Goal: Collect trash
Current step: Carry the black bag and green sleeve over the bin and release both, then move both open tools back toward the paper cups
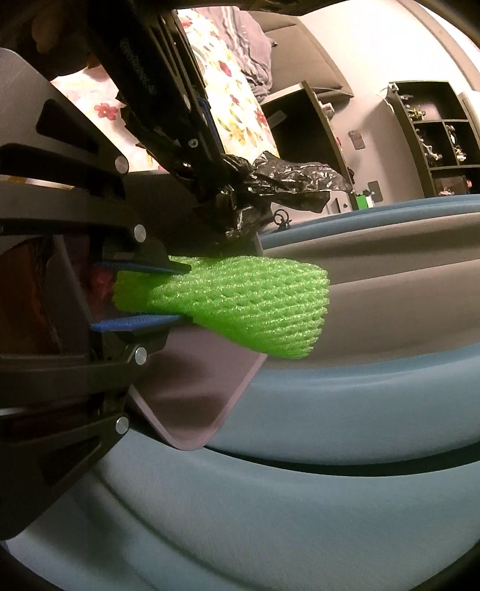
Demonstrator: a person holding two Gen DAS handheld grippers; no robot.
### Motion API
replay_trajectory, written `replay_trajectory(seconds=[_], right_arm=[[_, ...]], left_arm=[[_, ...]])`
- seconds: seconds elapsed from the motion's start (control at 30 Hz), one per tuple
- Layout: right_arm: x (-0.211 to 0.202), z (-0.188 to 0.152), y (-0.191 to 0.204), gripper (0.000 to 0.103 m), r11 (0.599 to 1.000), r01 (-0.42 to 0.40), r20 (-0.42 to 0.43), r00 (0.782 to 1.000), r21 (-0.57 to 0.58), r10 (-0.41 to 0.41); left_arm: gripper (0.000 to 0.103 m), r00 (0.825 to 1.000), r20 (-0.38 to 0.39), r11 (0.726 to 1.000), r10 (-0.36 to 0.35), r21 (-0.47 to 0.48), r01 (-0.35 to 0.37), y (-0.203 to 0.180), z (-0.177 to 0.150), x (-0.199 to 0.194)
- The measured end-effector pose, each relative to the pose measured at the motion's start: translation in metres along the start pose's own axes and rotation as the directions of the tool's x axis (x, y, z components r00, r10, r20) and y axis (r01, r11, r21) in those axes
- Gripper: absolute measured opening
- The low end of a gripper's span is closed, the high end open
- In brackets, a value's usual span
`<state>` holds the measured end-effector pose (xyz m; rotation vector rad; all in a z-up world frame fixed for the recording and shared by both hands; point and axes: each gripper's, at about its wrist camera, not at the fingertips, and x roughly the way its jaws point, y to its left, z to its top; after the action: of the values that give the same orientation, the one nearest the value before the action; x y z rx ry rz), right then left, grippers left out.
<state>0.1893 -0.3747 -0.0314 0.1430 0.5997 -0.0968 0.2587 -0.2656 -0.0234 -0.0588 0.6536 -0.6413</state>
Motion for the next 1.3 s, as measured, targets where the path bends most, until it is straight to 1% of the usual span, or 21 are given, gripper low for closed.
replay_trajectory(seconds=[0.07, 0.13, 0.17, 0.2, 0.23, 0.27, 0.3, 0.4, 0.63, 0.8, 0.93, 0.97, 1.0, 1.1, 1.17, 1.23, 1.3], right_arm=[[0.003, -0.001, -0.002, 0.021, 1.000, 0.002, -0.005, 1.000, 0.003, -0.002], [0.007, 0.000, -0.003, 0.025, 1.000, 0.004, -0.012, 1.000, 0.007, -0.004], [0.008, 0.000, -0.003, 0.028, 1.000, 0.006, -0.014, 1.000, 0.008, -0.005], [0.010, -0.001, -0.004, 0.030, 1.000, 0.008, -0.019, 1.000, 0.011, -0.008], [0.011, -0.002, -0.005, 0.031, 1.000, 0.010, -0.021, 1.000, 0.013, -0.009], [0.012, -0.002, -0.006, 0.034, 1.000, 0.014, -0.022, 1.000, 0.016, -0.013], [0.013, -0.003, -0.007, 0.036, 1.000, 0.016, -0.023, 1.000, 0.017, -0.016], [0.011, -0.004, -0.011, 0.041, 0.999, 0.026, -0.017, 1.000, 0.029, -0.025], [-0.001, -0.007, -0.011, 0.059, 0.999, 0.046, 0.022, 0.999, 0.025, -0.047], [-0.019, -0.010, -0.004, 0.076, 0.999, 0.052, 0.071, 0.996, 0.016, -0.053], [-0.030, -0.011, 0.009, 0.077, 1.000, 0.029, 0.092, 0.995, 0.005, -0.030], [-0.033, -0.012, 0.014, 0.080, 1.000, 0.019, 0.098, 0.995, -0.002, -0.019], [-0.034, -0.012, 0.018, 0.082, 1.000, 0.015, 0.101, 0.995, -0.007, -0.014], [-0.040, -0.014, 0.034, 0.084, 0.999, -0.010, 0.111, 0.994, -0.031, 0.013], [-0.044, -0.016, 0.047, 0.085, 0.998, -0.030, 0.117, 0.992, -0.047, 0.036], [-0.045, -0.018, 0.057, 0.086, 0.997, -0.051, 0.117, 0.991, -0.061, 0.058], [-0.046, -0.020, 0.070, 0.087, 0.994, -0.072, 0.112, 0.990, -0.080, 0.081]], left_arm=[[0.027, 1.000, -0.006, 1.000, -0.009, 0.002, 0.009, 0.000, 0.000, 0.003], [0.032, 1.000, -0.013, 1.000, -0.012, -0.002, 0.012, 0.001, 0.000, 0.005], [0.040, 1.000, -0.013, 1.000, -0.017, -0.005, 0.017, 0.002, 0.001, 0.005], [0.051, 1.000, -0.011, 1.000, -0.018, -0.008, 0.018, 0.003, 0.001, 0.005], [0.055, 1.000, -0.005, 1.000, -0.018, -0.011, 0.018, 0.003, 0.001, 0.004], [0.064, 1.000, 0.006, 1.000, -0.015, -0.014, 0.015, 0.005, 0.001, 0.003], [0.069, 1.000, 0.016, 1.000, -0.008, -0.019, 0.008, 0.005, 0.000, 0.001], [0.075, 0.999, 0.037, 0.999, 0.024, -0.023, -0.023, 0.007, 0.000, -0.005], [0.083, 0.989, 0.077, 0.992, 0.124, -0.046, -0.121, 0.011, -0.008, -0.025], [0.083, 0.973, 0.096, 0.977, 0.209, -0.057, -0.204, 0.019, -0.017, -0.049], [0.083, 0.954, 0.113, 0.960, 0.278, -0.059, -0.273, 0.025, -0.027, -0.073], [0.083, 0.949, 0.118, 0.956, 0.292, -0.063, -0.286, 0.027, -0.030, -0.079], [0.084, 0.946, 0.120, 0.953, 0.301, -0.068, -0.294, 0.029, -0.033, -0.086], [0.084, 0.936, 0.126, 0.944, 0.328, -0.076, -0.320, 0.036, -0.042, -0.104], [0.084, 0.922, 0.127, 0.930, 0.366, -0.081, -0.358, 0.043, -0.050, -0.118], [0.084, 0.912, 0.128, 0.921, 0.389, -0.094, -0.379, 0.052, -0.056, -0.129], [0.084, 0.898, 0.125, 0.905, 0.423, -0.116, -0.410, 0.063, -0.063, -0.141]])
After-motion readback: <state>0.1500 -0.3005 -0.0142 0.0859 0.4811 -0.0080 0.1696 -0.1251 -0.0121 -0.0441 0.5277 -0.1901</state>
